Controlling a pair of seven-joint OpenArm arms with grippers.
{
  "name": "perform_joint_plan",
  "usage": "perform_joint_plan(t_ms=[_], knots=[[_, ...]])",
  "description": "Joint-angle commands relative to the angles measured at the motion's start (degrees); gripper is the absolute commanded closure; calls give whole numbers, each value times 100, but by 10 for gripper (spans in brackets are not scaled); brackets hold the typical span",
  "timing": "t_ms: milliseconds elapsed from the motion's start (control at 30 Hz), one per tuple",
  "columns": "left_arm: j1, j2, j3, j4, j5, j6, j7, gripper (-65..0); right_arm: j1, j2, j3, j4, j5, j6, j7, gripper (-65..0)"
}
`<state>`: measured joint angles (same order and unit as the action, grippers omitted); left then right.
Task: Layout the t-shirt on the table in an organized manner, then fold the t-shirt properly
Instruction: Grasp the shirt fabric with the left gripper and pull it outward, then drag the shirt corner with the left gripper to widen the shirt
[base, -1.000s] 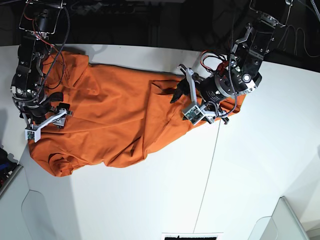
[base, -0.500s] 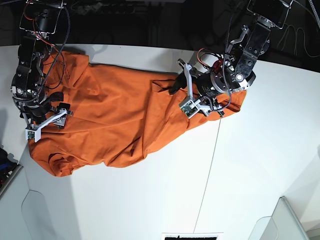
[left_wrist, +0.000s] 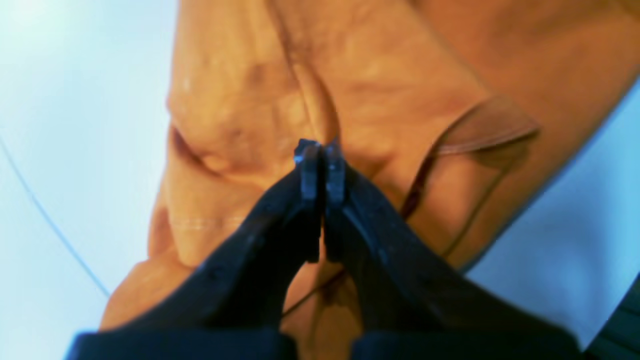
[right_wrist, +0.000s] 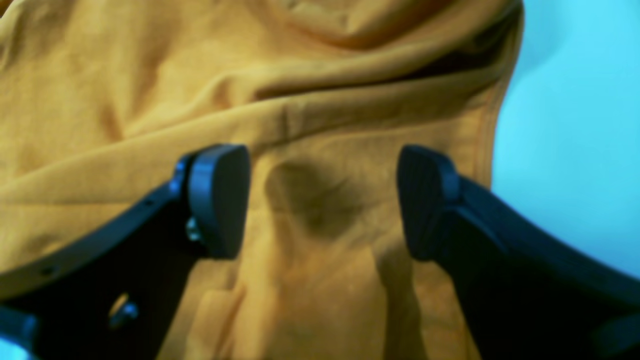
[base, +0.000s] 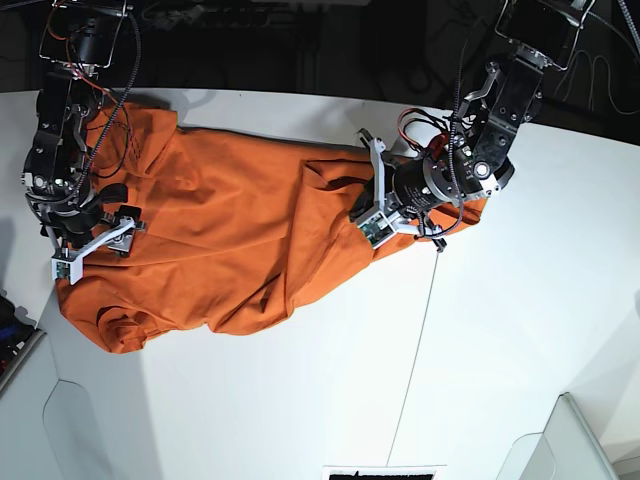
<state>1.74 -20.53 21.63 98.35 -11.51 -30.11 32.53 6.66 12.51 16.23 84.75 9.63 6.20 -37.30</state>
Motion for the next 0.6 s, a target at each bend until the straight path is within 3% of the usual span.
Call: perform_joint_plan(t_ms=[0, 67, 333, 567], knots=[[-76, -28, -31, 96, -186, -192, -96, 0, 109, 61, 20, 90, 26, 28, 146, -447], [-74, -26, -31, 96, -369, -376, -28, 0, 109, 61, 20, 90, 26, 28, 146, -447], [-214, -63, -33, 146, -393, -385, 35, 0, 109, 63, 20, 90, 26, 28, 149, -447], [-1049, -273, -212, 389, -334, -380, 74, 0, 109, 63, 20, 90, 26, 70, 142, -447]])
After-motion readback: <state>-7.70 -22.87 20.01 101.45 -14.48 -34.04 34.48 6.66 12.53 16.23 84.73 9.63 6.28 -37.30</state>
